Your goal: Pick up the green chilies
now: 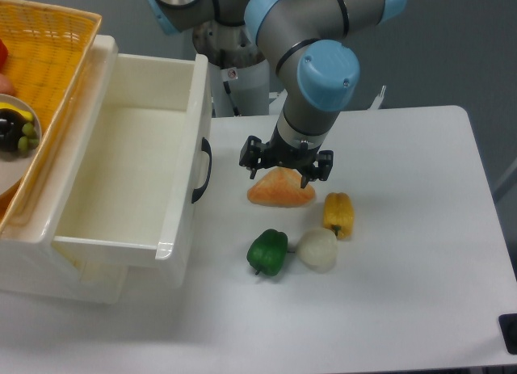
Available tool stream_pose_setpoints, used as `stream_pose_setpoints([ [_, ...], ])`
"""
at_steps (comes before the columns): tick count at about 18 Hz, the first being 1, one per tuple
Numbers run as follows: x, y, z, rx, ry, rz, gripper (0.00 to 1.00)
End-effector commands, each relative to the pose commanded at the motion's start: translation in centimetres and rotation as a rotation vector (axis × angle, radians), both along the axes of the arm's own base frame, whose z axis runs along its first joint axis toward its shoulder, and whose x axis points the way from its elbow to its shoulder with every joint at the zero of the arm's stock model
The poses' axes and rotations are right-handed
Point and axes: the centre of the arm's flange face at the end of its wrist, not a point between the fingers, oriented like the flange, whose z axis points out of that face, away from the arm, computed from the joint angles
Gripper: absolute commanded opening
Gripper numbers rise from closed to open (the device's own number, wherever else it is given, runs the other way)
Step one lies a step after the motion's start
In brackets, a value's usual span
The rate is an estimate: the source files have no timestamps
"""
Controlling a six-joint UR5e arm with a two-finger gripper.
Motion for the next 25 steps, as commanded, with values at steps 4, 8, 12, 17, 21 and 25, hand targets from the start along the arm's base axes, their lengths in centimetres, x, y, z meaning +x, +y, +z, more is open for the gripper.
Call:
stream_pose_setpoints([
  [4,-0.2,0.1,0.3,0.012,0.006,-0.002,1.0],
  [8,-0.4,0.5,0.2,0.041,0.027,0.004,1.0],
  [12,-0.8,-0.3,-0.3,0.042,0.015,0.022,1.0],
  [17,-0.4,-0.4,-0.8,0.05,0.018,0.04,1.0],
  [21,-1.0,0.2,-0.8,0.043,0.048,0.144,1.0],
  [25,-1.4,0.7,-1.0,0.062,0.065,0.083,1.0],
])
